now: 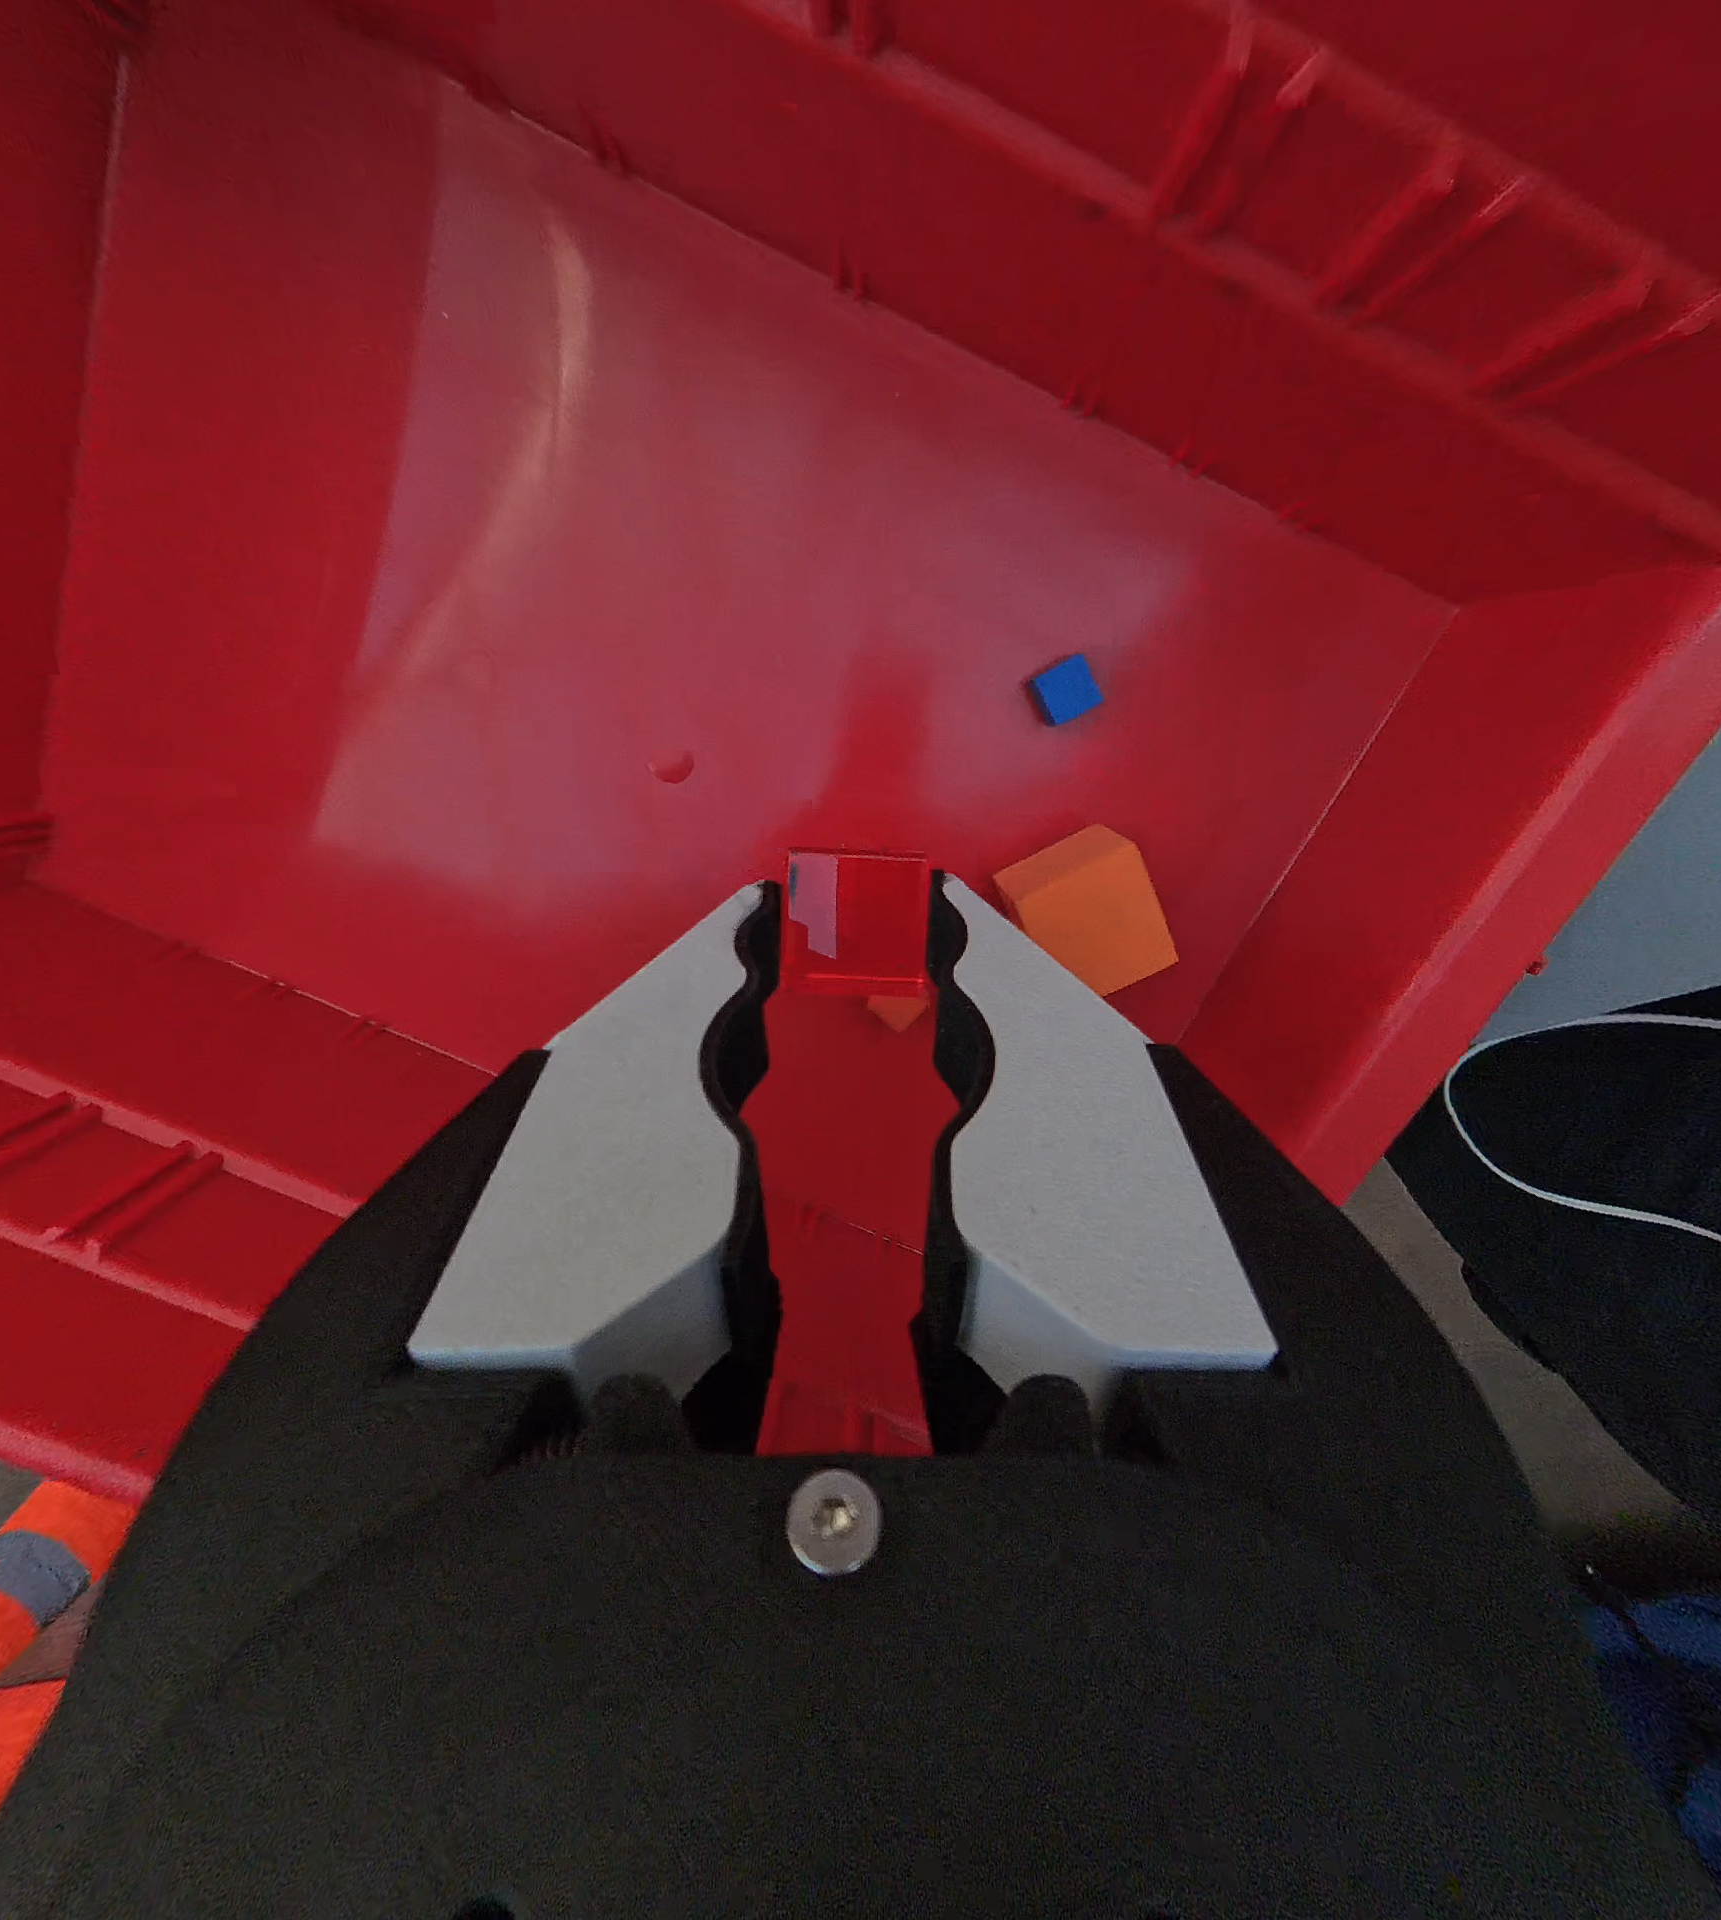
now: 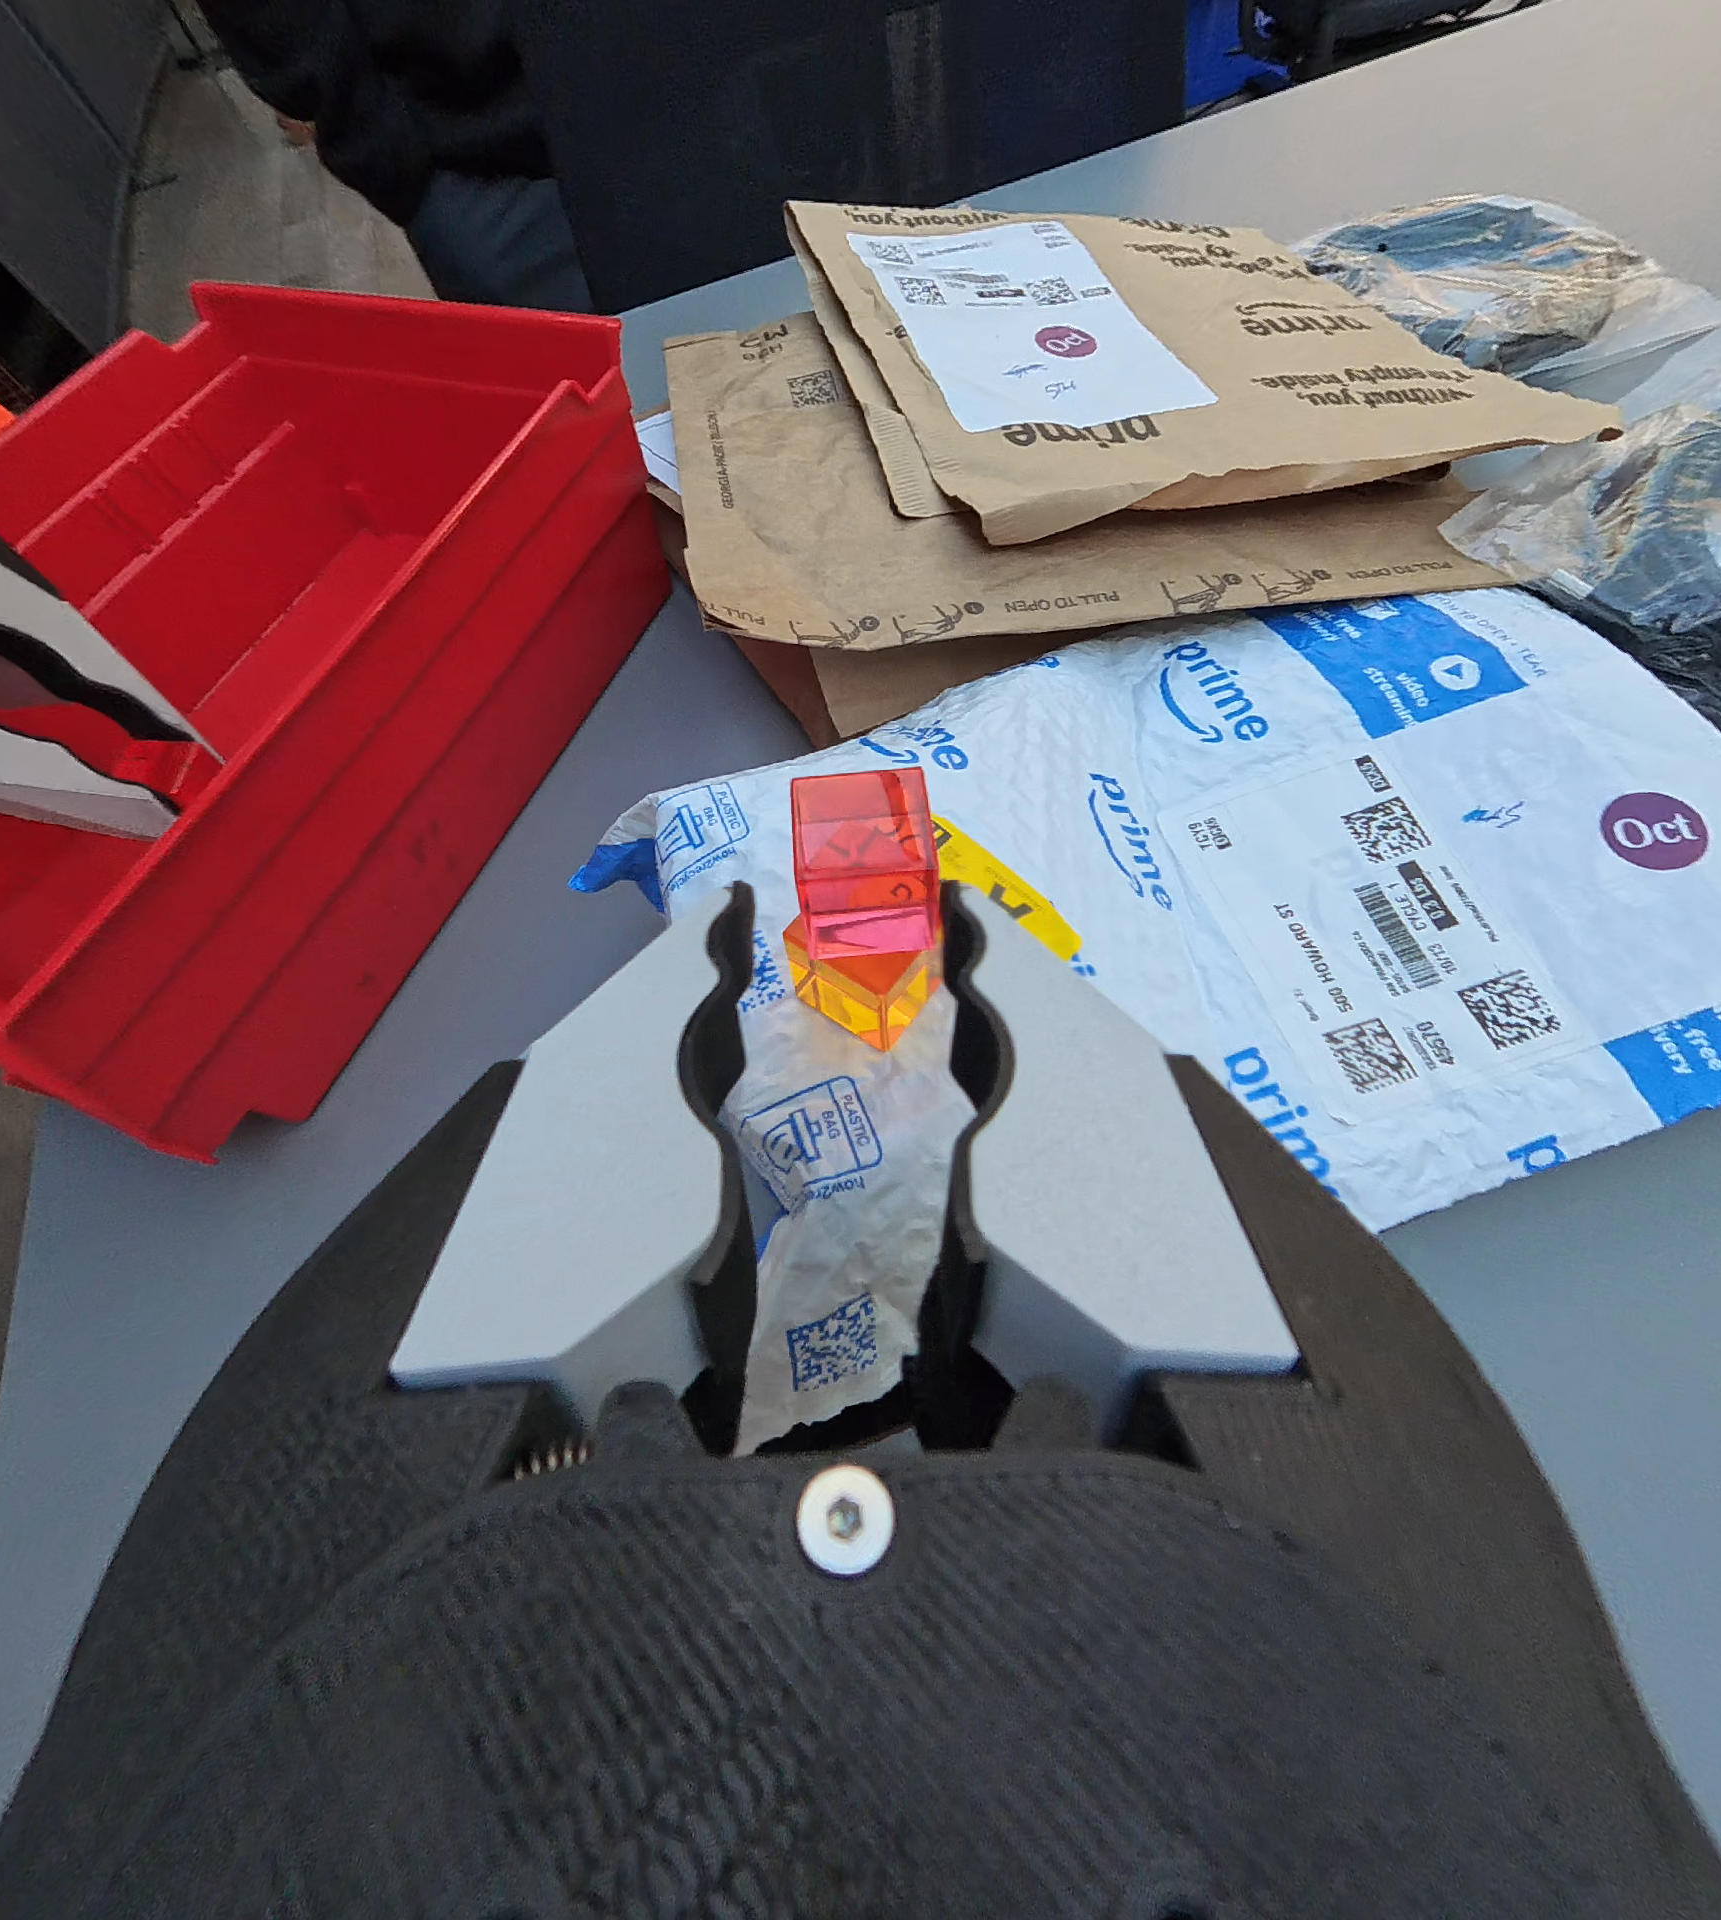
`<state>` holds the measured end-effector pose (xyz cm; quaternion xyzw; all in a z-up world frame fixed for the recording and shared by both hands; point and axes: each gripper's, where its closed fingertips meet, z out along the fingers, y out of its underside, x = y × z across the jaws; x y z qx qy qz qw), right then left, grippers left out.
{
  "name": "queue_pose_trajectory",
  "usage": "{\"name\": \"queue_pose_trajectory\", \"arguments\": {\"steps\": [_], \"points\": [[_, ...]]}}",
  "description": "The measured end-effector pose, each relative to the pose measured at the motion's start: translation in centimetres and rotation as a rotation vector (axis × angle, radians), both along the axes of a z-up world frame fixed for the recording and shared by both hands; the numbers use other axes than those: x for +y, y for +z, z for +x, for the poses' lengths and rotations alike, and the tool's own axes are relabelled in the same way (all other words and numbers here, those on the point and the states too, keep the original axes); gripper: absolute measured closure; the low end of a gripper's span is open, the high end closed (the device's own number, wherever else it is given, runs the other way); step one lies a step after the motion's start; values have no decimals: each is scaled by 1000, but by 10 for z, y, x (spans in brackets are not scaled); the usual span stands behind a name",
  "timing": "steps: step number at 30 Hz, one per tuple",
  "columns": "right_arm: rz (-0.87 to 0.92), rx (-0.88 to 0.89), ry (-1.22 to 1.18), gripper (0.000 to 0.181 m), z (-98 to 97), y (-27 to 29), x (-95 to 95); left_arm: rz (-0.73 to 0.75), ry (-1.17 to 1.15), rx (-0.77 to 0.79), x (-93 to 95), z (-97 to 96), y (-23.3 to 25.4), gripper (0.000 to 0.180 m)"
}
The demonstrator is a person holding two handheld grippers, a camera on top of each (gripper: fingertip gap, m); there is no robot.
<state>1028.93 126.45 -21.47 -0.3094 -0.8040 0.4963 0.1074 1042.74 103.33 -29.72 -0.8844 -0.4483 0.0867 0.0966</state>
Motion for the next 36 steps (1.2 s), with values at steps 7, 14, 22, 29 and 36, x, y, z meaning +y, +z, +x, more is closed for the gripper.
{"name": "queue_pose_trajectory", "arguments": {"steps": [7, 14, 22, 29, 36], "points": [[-49, 91, 194, 158, 39, 67, -52, 199, 119, 82, -4, -13, 29, 142], [258, -67, 618, 157, 116, 29, -185, 288, 358, 364, -69, 16, 110, 144], [264, -119, 574, 139, 106, 21, -173, 292, 497, 445, -115, 68, 129, 147], [95, 160, 34, 116, 5, 58, -8, 309, 341, 550, -80, 32, 164, 148], [145, -95, 49, 151, 5, -15, 2, 300, 196, 565, -34, -15, 182, 148]]}}
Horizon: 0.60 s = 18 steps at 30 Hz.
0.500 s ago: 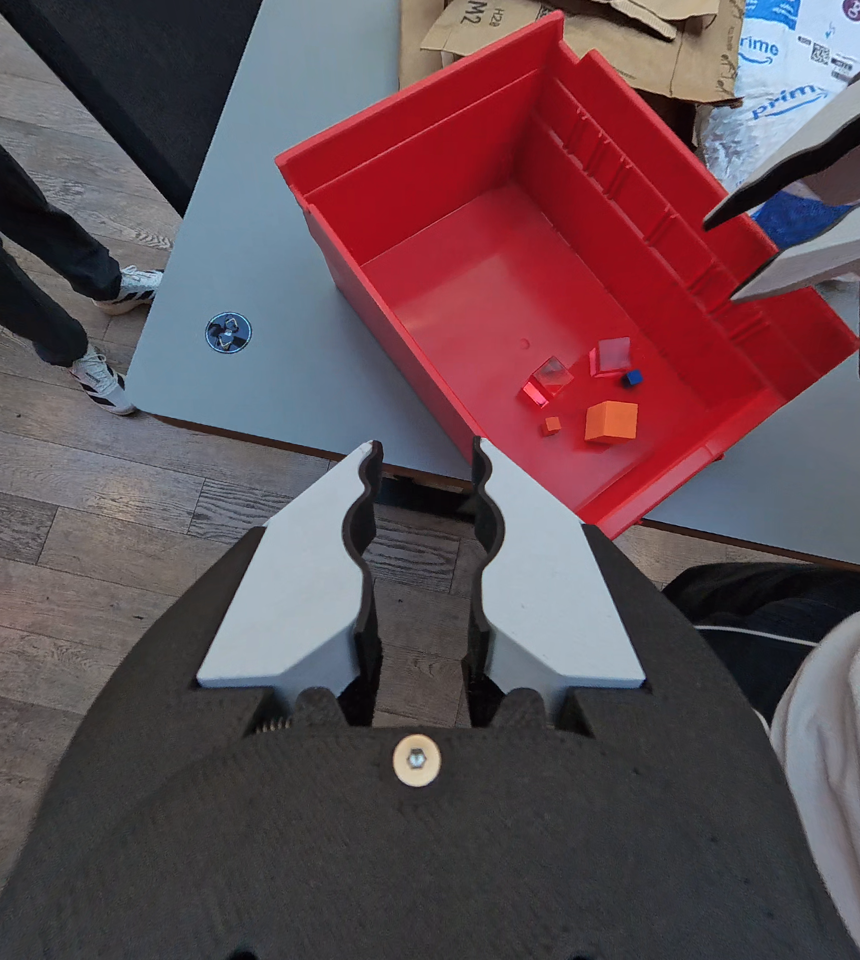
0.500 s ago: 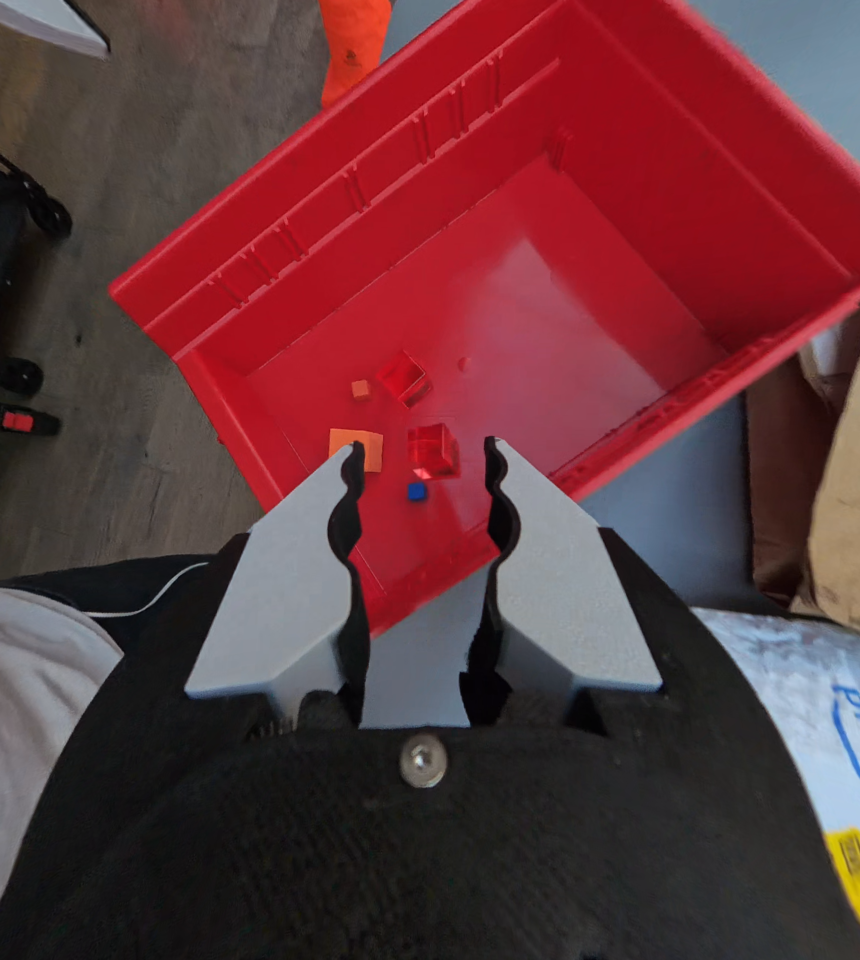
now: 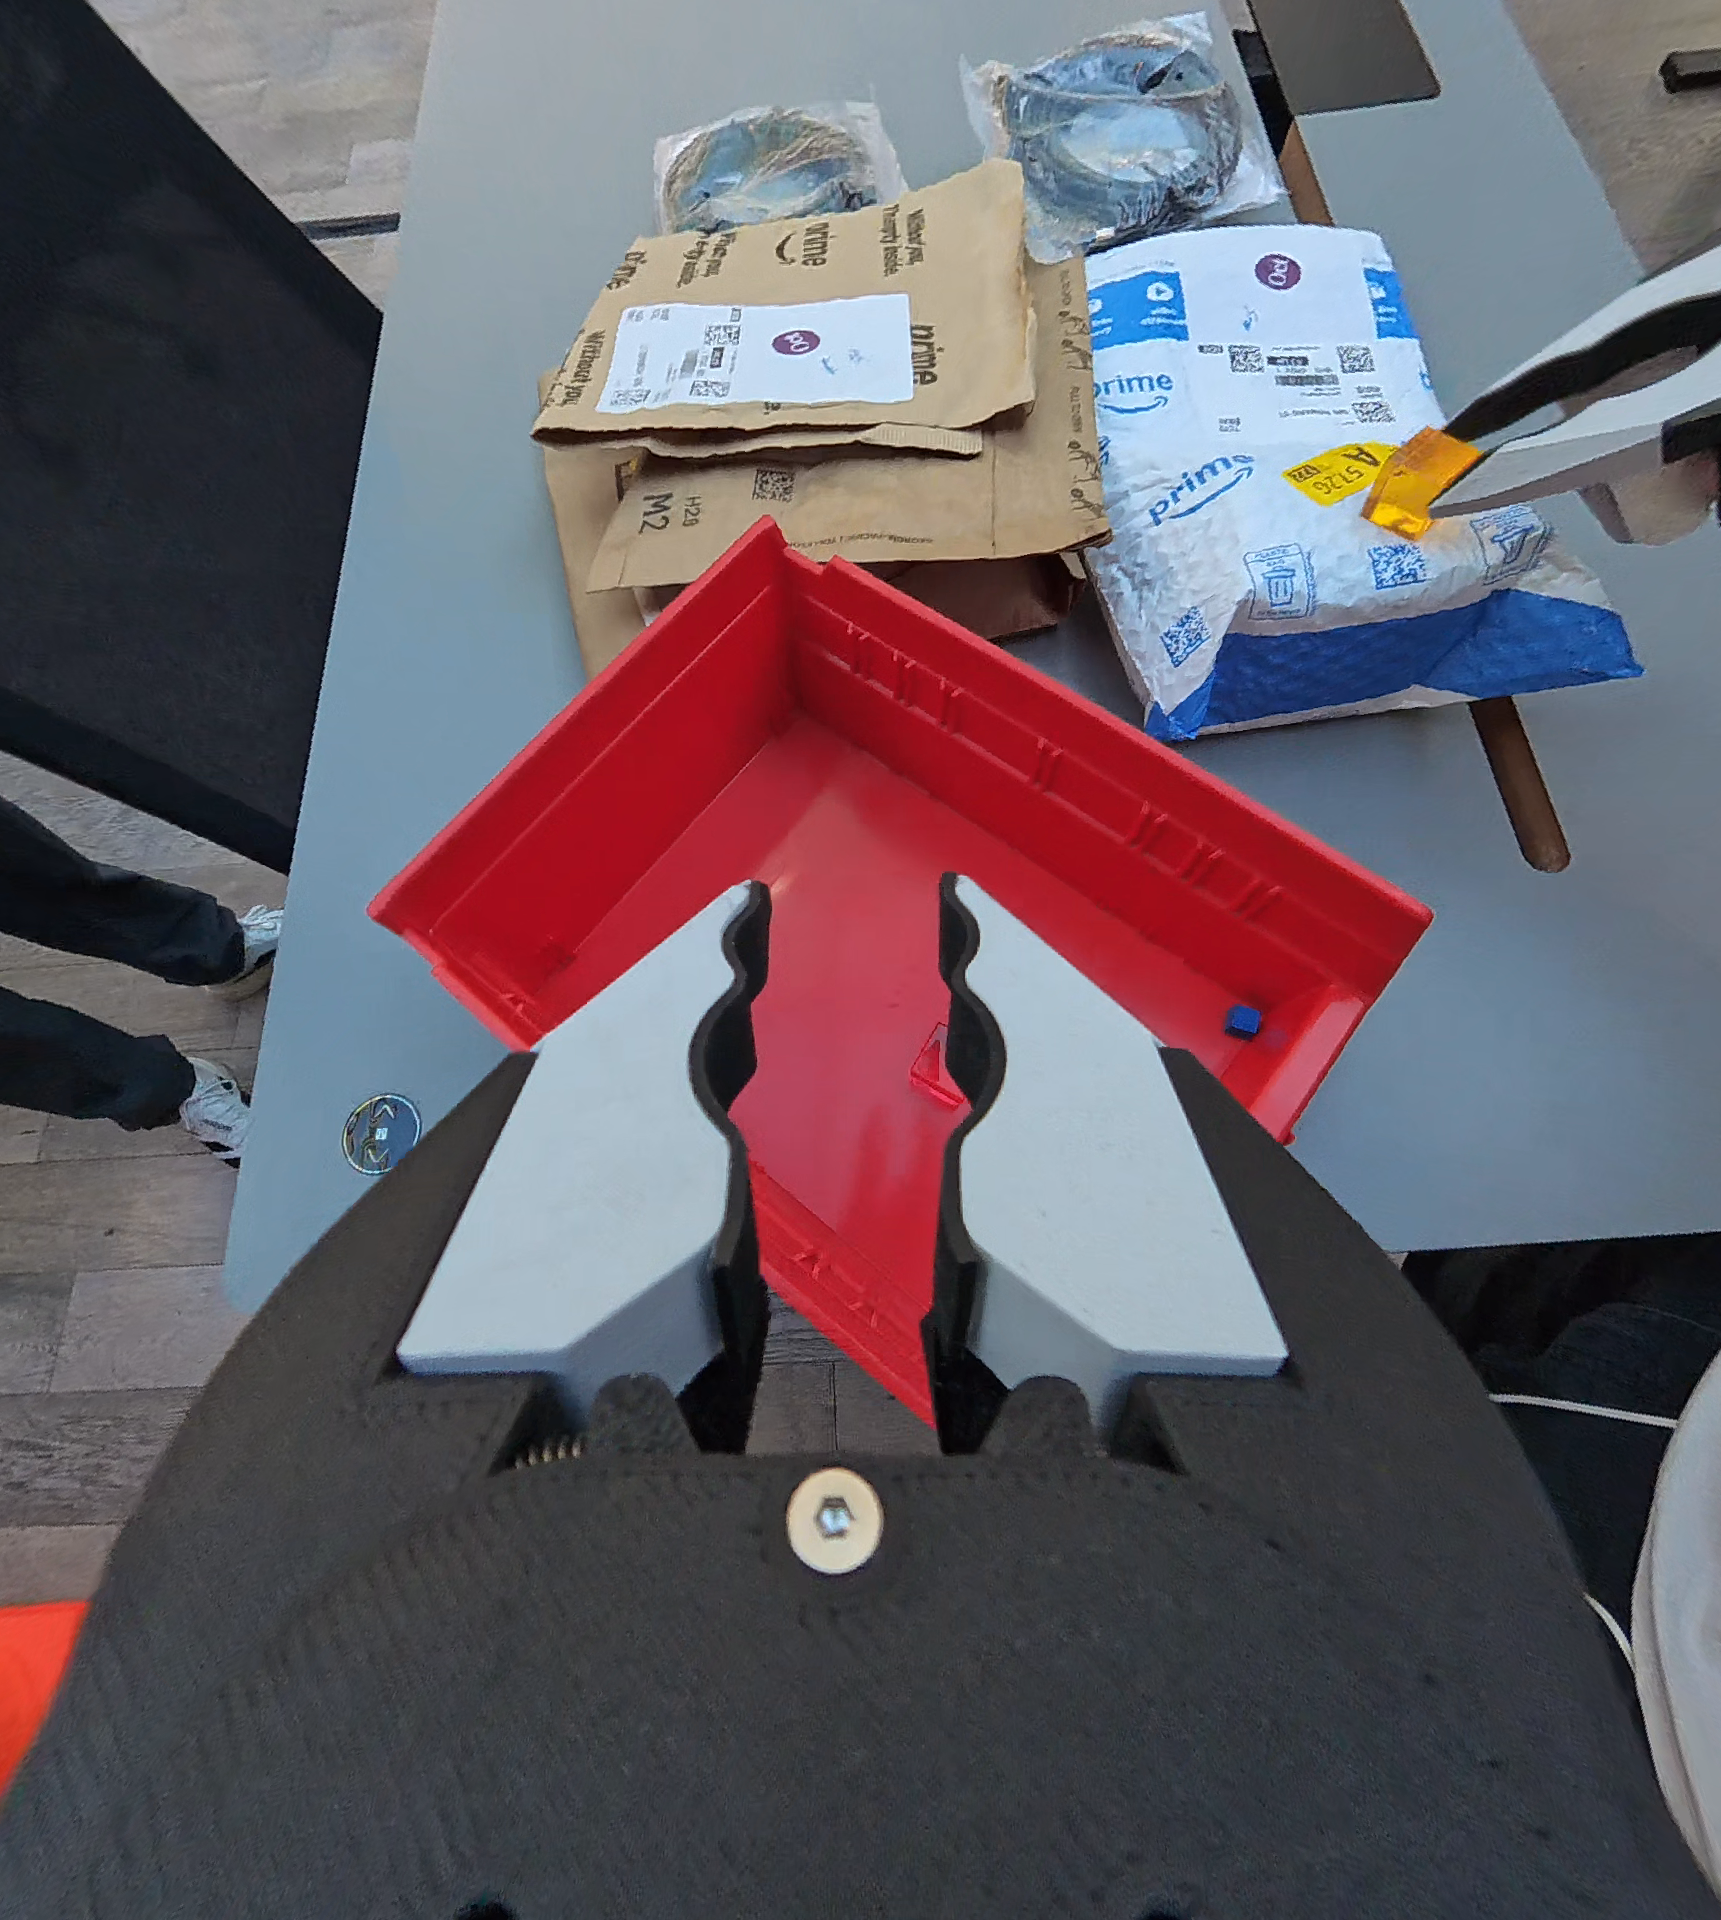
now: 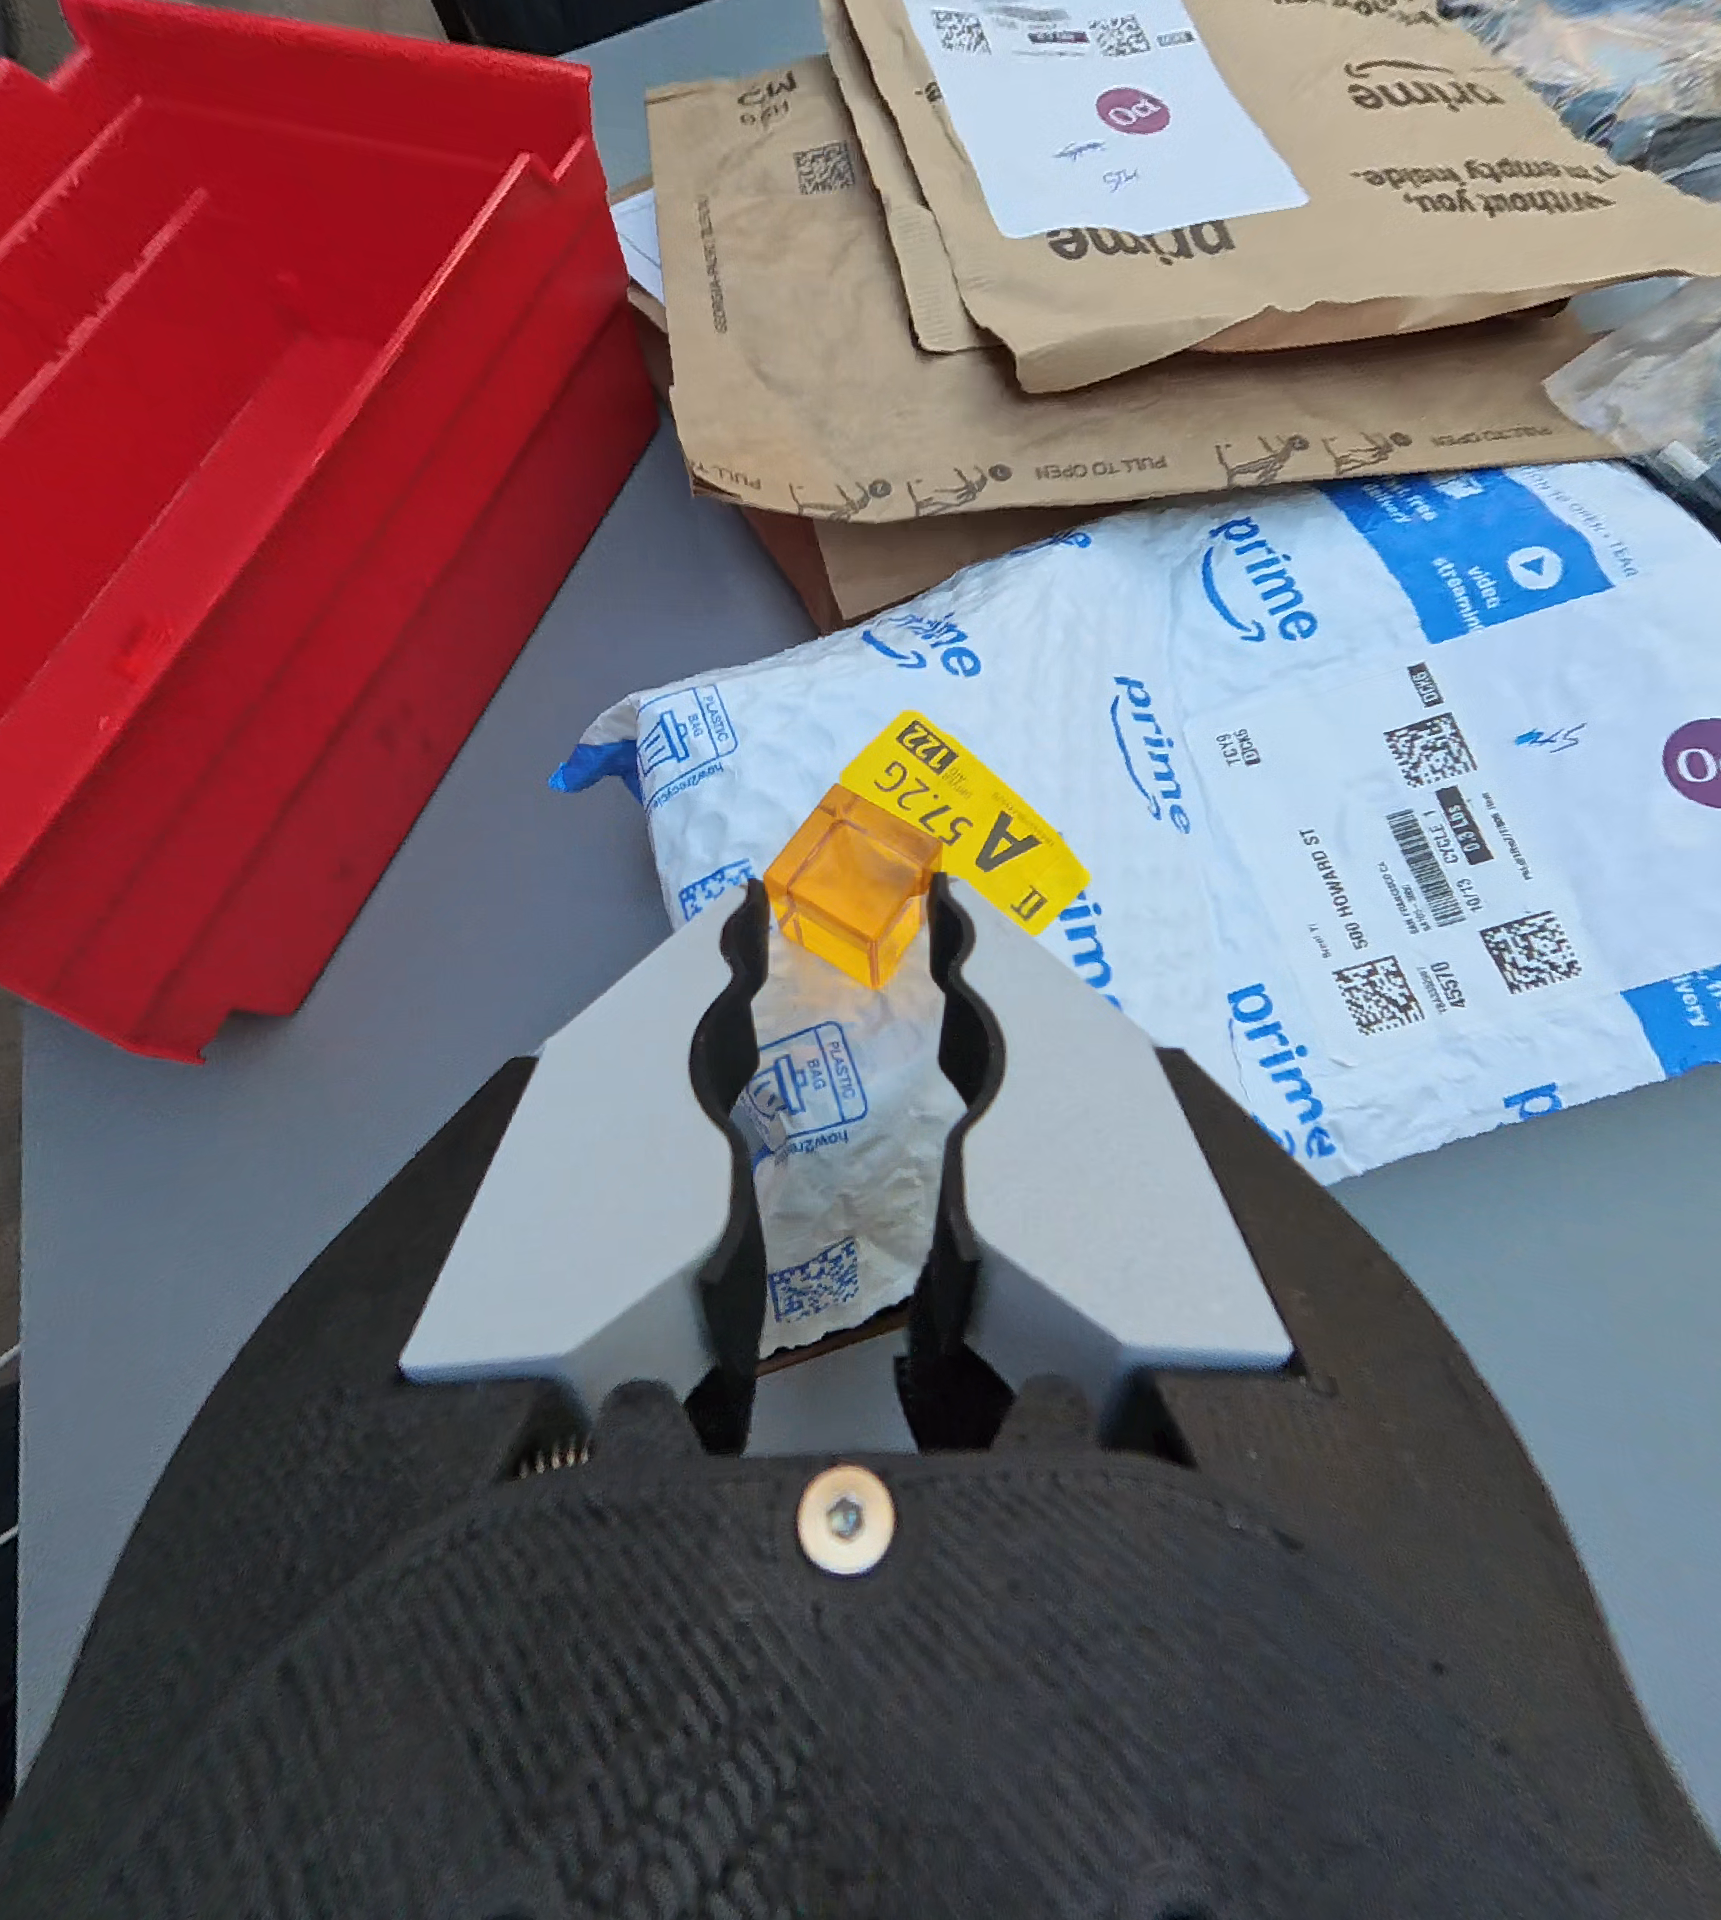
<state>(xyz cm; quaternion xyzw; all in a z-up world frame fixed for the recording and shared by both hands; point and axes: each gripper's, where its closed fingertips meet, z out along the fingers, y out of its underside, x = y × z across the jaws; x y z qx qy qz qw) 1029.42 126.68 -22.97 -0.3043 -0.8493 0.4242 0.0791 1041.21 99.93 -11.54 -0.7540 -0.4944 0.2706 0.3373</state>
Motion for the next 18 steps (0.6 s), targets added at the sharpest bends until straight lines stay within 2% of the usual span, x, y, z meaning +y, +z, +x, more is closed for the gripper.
{"name": "queue_pose_trajectory", "arguments": {"steps": [3, 6, 9, 11, 13, 15, 18], "points": [[-137, 55, 46, 153, 11, 33, -23, -30, 7, -4, 1, 1, -2, 151], [-265, -1, 245, 154, 61, 72, -88, -24, 52, -12, -14, 15, -8, 154], [-213, 13, 473, 153, 110, 77, -152, 39, 123, -47, -34, 32, -21, 152], [-159, 18, 540, 152, 122, 66, -180, 97, 153, -67, -42, 42, -28, 151], [-114, -5, 520, 152, 116, 51, -194, 114, 175, -69, -49, 49, -34, 150], [-121, -7, 468, 135, 105, 53, -200, 102, 190, -78, -57, 54, -39, 148], [-170, -13, 426, 136, 99, 66, -191, 136, 204, -105, -63, 57, -50, 147]]}}
